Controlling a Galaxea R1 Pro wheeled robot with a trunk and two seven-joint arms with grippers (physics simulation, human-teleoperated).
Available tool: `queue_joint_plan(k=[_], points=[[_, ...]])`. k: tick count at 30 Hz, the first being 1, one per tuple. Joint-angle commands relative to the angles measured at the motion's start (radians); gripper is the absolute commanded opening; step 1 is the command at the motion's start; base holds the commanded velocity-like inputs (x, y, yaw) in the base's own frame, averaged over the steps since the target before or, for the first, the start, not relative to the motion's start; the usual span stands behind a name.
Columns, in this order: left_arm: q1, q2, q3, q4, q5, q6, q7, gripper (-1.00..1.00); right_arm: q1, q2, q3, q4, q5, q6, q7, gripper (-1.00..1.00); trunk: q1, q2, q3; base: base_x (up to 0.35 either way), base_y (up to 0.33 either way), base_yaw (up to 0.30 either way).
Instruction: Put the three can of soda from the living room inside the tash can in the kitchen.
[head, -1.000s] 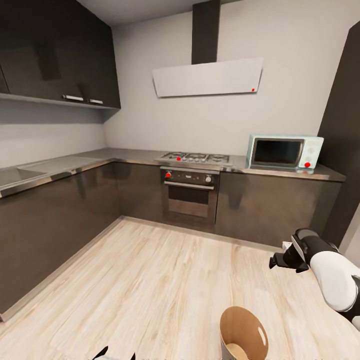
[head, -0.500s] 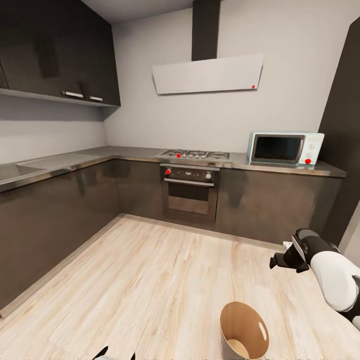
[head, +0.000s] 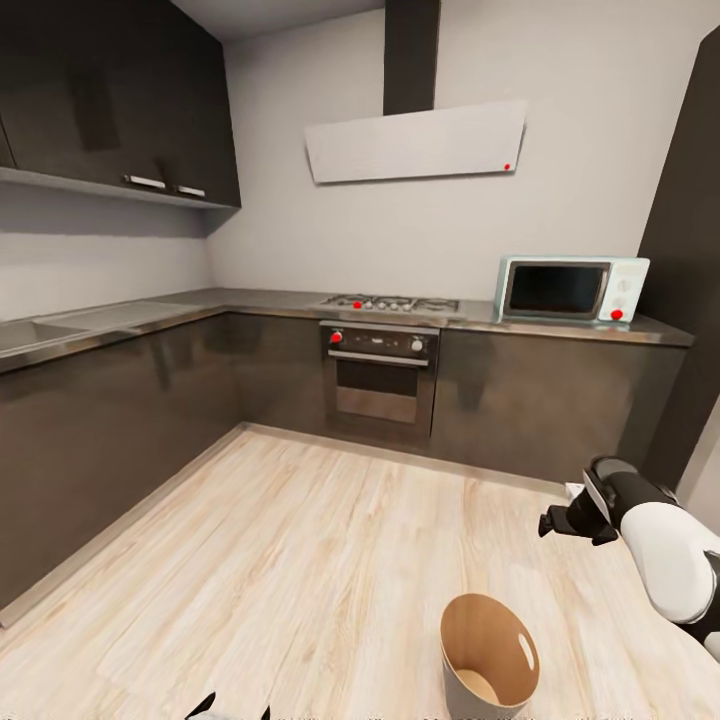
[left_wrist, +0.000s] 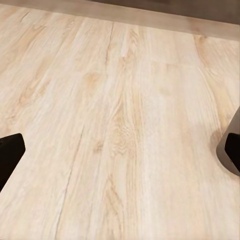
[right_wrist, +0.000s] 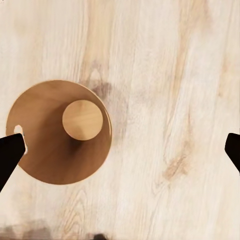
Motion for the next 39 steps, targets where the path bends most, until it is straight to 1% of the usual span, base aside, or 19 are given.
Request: queue_joint_plan(k=[1,11,39], points=[[0.0,0.0,0.0,0.0,0.0,0.0,0.0,1.0,0.0,-0.002,0.0,0.0,0.0,-0.019,0.001,1.0,0.004,-0.007,-0.003,0.0,0.0,0.0],[0.0,0.0,0.0,0.0,0.0,-0.001,0.0,1.0,0.0,-0.001,0.001,0.0,0.0,-0.037,0.0,1.0,0.042,-0.077,-0.035,0.0,0.0,0.0],[0.0,0.0,0.0,0.003,0.0,0.0,0.0,1.0,0.001,-0.004,0.001,0.0,0.0,-0.039,0.0,1.0,0.15,-0.273,-0.122,0.0,0.0,0.0]])
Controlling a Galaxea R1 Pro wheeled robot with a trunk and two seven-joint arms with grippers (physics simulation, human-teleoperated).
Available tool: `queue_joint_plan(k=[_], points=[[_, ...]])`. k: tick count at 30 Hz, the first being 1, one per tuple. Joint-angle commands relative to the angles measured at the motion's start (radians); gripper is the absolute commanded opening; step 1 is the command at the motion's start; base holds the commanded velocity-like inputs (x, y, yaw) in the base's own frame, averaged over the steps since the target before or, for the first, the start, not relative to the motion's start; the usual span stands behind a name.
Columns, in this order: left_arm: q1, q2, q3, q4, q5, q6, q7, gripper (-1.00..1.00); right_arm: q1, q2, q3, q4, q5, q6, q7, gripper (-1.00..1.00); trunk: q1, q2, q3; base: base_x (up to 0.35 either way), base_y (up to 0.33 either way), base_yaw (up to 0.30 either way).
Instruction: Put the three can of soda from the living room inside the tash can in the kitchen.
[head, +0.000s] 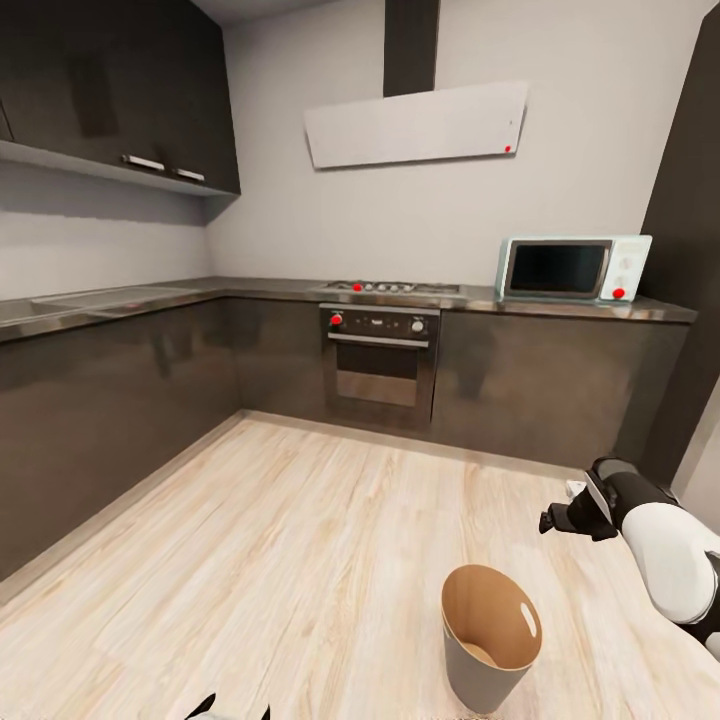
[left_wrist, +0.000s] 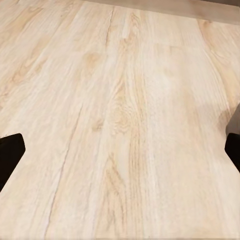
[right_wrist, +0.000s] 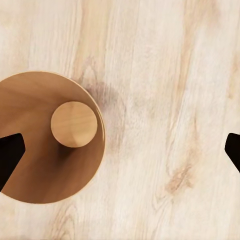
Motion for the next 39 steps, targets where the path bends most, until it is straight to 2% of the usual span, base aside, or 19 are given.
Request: queue_joint_plan(k=[1,6,39], points=[[0.0,0.0,0.0,0.0,0.0,0.0,0.0,1.0,0.0,0.0,0.0,0.0,0.0,0.0,0.0,1.0,0.004,-0.007,-0.003,0.0,0.0,0.0],[-0.001,0.0,-0.001,0.009,0.0,-0.001,0.0,1.0,0.0,0.0,0.0,0.0,0.0,0.0,0.0,1.0,0.023,-0.042,-0.019,0.0,0.0,0.0],[-0.001,0.0,-0.001,0.016,0.001,-0.001,0.0,1.0,0.0,0.005,0.005,-0.001,0.0,0.0,-0.008,1.0,0.038,-0.05,-0.143,0.0,0.0,0.0]])
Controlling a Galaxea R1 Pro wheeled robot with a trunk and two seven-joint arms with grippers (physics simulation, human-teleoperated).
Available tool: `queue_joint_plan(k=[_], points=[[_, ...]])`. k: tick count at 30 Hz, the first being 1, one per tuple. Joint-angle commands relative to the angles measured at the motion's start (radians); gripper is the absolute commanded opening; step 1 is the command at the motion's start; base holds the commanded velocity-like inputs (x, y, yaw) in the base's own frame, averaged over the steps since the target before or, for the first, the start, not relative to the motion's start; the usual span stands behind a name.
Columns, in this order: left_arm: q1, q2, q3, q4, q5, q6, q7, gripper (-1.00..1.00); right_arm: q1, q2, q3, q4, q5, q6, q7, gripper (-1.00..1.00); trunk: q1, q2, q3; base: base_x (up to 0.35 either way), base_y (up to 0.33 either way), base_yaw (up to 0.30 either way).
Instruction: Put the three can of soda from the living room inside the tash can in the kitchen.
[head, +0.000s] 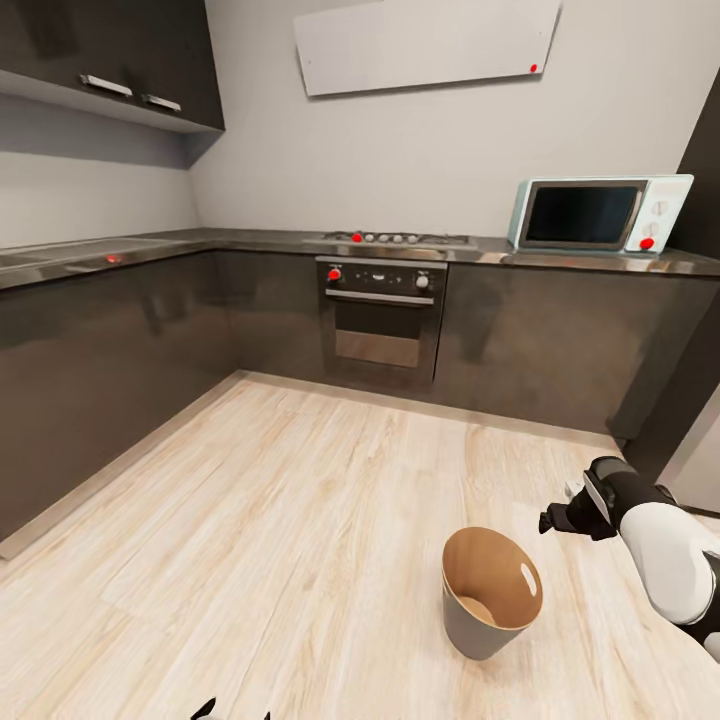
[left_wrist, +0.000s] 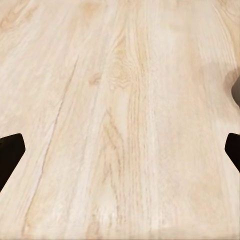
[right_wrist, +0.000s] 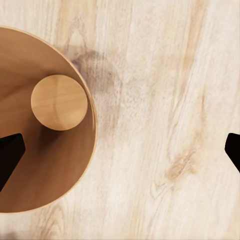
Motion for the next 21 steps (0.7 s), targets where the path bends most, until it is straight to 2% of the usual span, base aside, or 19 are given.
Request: queue_joint_plan(k=[1,10,21], points=[[0.0,0.0,0.0,0.0,0.0,0.0,0.0,1.0,0.0,0.0,0.0,0.0,0.0,0.0,0.0,1.0,0.0,0.0,0.0,0.0,0.0,0.0],[0.001,0.001,0.002,-0.001,0.003,0.0,0.0,1.0,0.0,-0.001,0.0,0.001,0.0,0.0,0.0,1.0,0.0,0.0,0.0,0.005,0.0,0.0],[0.001,0.002,0.004,-0.002,0.004,0.0,0.0,1.0,0.0,-0.001,0.002,0.001,0.001,-0.001,-0.001,1.0,0.0,0.0,0.0,0.125,0.035,0.0]])
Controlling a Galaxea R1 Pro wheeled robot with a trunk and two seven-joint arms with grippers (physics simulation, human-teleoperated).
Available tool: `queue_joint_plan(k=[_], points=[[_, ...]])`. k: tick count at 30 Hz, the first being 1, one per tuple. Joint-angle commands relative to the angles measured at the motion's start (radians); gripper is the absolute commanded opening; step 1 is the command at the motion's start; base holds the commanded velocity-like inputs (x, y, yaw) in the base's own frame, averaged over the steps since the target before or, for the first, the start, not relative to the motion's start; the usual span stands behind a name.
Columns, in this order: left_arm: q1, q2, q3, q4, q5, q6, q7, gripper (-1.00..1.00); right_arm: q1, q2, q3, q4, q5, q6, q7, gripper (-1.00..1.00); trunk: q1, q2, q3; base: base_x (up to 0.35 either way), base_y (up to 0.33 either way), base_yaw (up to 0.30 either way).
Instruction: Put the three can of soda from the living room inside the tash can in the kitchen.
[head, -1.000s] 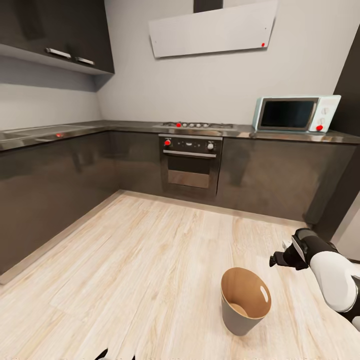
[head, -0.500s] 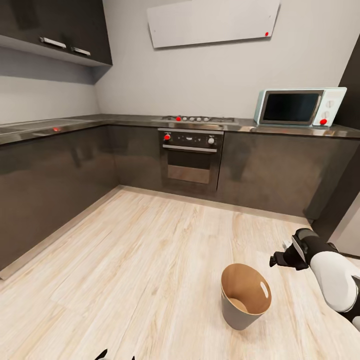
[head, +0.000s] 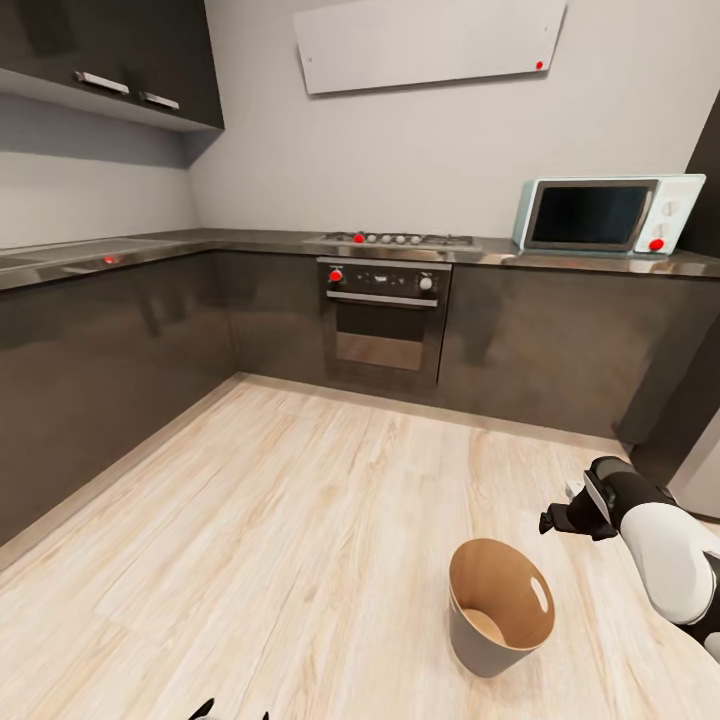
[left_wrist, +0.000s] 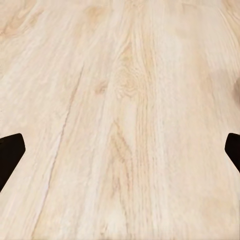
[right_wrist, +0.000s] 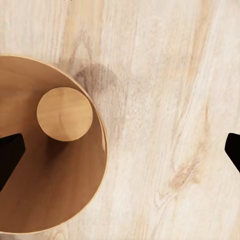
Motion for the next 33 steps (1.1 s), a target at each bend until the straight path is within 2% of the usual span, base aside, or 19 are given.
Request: queue_joint_plan(k=[1,11,17,29,33], points=[[0.0,0.0,0.0,0.0,0.0,0.0,0.0,1.0,0.0,0.0,0.0,0.0,0.0,0.0,0.0,1.0,0.0,0.0,0.0,0.026,0.009,0.0],[0.0,0.0,0.0,0.0,0.0,0.0,0.0,1.0,0.0,0.001,0.001,0.0,0.0,0.0,-0.002,1.0,0.0,0.0,0.0,0.007,0.017,0.0],[0.0,0.0,0.003,-0.001,0.002,0.0,0.0,1.0,0.0,0.001,0.001,0.002,0.0,-0.042,-0.007,1.0,0.0,0.0,0.0,0.0,0.141,0.0],[0.0,-0.001,0.003,-0.001,0.003,-0.001,0.001,1.0,0.0,0.001,0.001,0.003,0.0,-0.054,-0.009,1.0,0.0,0.0,0.0,0.0,0.018,0.0],[-0.001,-0.001,0.002,-0.001,0.001,0.0,0.001,1.0,0.0,0.001,0.001,0.004,0.0,-0.054,-0.009,1.0,0.002,-0.001,-0.015,0.0,0.0,0.0]])
